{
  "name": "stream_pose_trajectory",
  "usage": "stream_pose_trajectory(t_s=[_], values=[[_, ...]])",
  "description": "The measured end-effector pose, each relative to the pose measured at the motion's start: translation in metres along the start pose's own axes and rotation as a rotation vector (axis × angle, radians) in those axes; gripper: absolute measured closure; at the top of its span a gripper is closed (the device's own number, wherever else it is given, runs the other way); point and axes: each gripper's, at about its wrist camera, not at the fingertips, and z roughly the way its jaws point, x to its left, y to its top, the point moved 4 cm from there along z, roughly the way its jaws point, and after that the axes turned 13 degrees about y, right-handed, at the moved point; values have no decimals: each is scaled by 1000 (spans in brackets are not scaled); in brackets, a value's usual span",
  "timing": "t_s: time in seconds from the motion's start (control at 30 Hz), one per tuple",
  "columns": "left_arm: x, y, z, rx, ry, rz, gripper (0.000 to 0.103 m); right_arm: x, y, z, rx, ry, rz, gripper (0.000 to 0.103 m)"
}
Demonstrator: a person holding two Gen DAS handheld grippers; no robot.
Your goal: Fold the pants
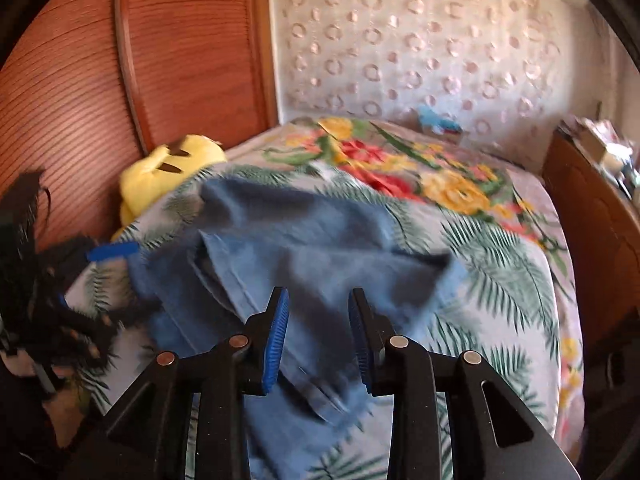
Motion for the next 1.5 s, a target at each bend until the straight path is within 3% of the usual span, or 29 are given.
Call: stream_pose_trajectory(t_s=[0.1,0.27,0.5,0.6,0.63,0.67,0.7,0.73,0.8,0.97,1.17,1.3,1.5], values=[[0,4,12,23,8,33,21,-8,-12,13,26,-17,39,61],[4,13,29,51,-26,44,29,-9,-26,23,54,-9,92,60],[2,21,59,121,-34,67,30,-17,-28,36,69,37,169,60],[4,23,64,129,-62,37,46,-19,-27,37,55,73,193,60],[5,23,65,131,-67,27,59,-18,-27,36,49,79,187,64],[6,24,65,133,-72,18,68,-16,-26,34,45,86,172,86],[6,24,65,131,-72,13,77,-19,-26,33,41,85,157,93],[6,24,63,127,-68,12,88,-22,-25,30,26,79,146,94],[3,24,54,110,-84,18,95,-23,-20,19,-14,87,116,98],[-4,30,20,52,-110,43,97,-21,10,-15,-92,41,71,98],[4,45,-35,-36,-140,23,97,-11,73,-43,-162,15,-20,98],[15,51,-67,-77,-148,2,97,5,112,-33,-155,38,-66,98],[39,34,-77,-68,-123,-44,97,36,150,29,-56,108,-144,98]])
